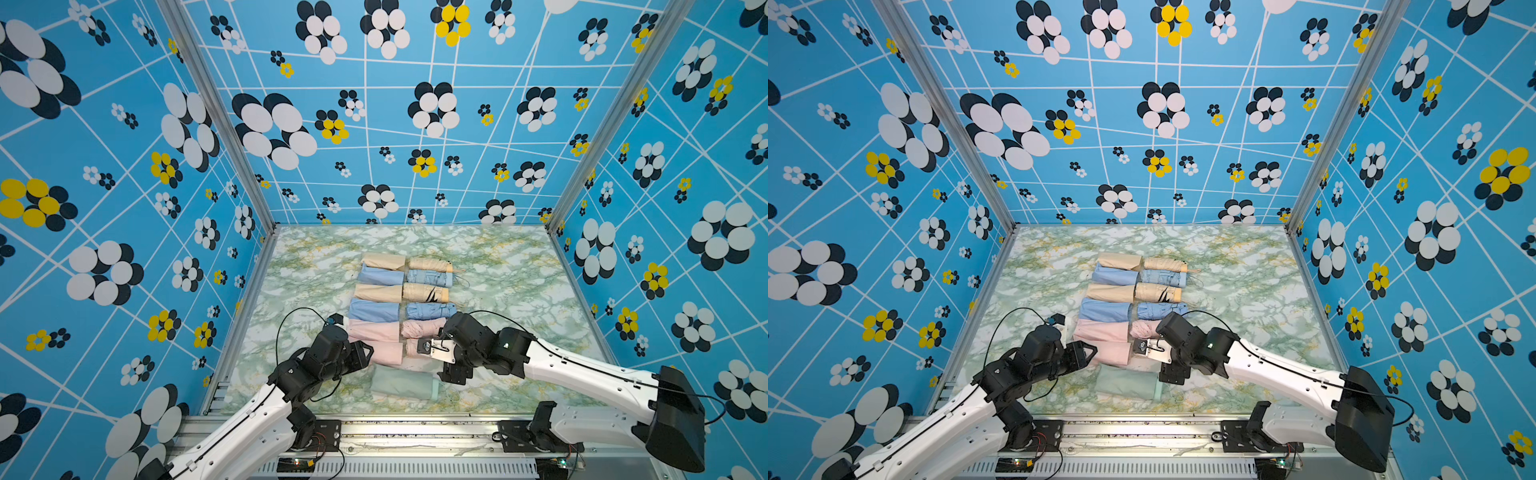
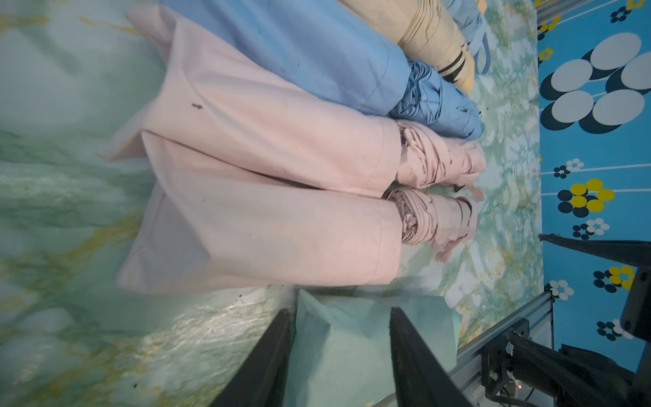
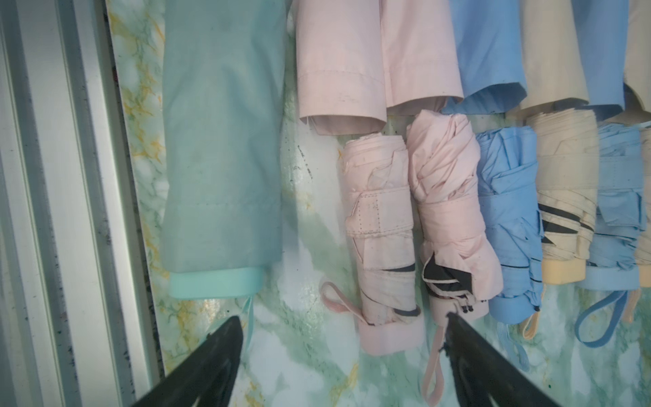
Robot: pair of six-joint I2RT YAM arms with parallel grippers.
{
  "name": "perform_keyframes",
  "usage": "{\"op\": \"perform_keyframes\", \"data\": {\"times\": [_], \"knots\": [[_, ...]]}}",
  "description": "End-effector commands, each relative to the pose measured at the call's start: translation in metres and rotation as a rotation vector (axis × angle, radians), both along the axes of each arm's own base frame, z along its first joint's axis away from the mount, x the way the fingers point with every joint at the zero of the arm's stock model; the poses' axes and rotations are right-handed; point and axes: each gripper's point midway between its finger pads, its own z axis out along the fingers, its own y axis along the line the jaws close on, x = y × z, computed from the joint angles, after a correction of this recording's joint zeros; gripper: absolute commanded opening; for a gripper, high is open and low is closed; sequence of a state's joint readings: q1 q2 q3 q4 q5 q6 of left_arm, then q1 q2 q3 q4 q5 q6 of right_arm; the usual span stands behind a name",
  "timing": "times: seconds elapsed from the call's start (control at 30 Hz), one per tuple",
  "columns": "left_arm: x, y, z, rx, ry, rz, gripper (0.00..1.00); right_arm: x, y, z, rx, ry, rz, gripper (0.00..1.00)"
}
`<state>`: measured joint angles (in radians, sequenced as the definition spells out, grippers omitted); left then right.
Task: Take umbrellas out of sleeves
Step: Take out the umbrella from the umbrella sleeve.
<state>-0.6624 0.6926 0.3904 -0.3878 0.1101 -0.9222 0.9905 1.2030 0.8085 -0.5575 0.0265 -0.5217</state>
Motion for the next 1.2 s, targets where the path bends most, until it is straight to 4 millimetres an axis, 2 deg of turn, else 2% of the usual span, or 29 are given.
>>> {"op": "perform_keyframes", "data": {"times": [0.0,0.27,0.57,0.6,0.8,1.0,1.17], "knots": [[-0.001,-0.005,-0.011,-0.012,0.021,0.025,0.48,-0.018,-0.005,-0.009,-0.008,0.073,0.001,0.91],[-0.009,-0.020,-0.032,0.011,0.069,-0.015,0.48,-0.031,0.002,-0.024,-0.008,0.110,0.019,0.90],[-0.008,-0.024,-0.051,0.036,0.099,-0.018,0.44,-0.036,0.005,-0.034,-0.031,0.131,0.036,0.89],[-0.008,-0.025,-0.052,0.036,0.102,-0.021,0.39,-0.037,0.003,-0.035,-0.035,0.134,0.036,0.89],[-0.006,-0.029,-0.055,0.039,0.106,-0.027,0.22,-0.042,0.003,-0.040,-0.045,0.152,0.040,0.88],[-0.004,-0.023,-0.053,0.065,0.090,-0.011,0.02,-0.049,0.006,-0.046,-0.061,0.180,0.052,0.88],[-0.004,-0.013,-0.049,0.099,0.070,0.006,0.00,-0.053,0.011,-0.049,-0.052,0.195,0.063,0.88]]}}
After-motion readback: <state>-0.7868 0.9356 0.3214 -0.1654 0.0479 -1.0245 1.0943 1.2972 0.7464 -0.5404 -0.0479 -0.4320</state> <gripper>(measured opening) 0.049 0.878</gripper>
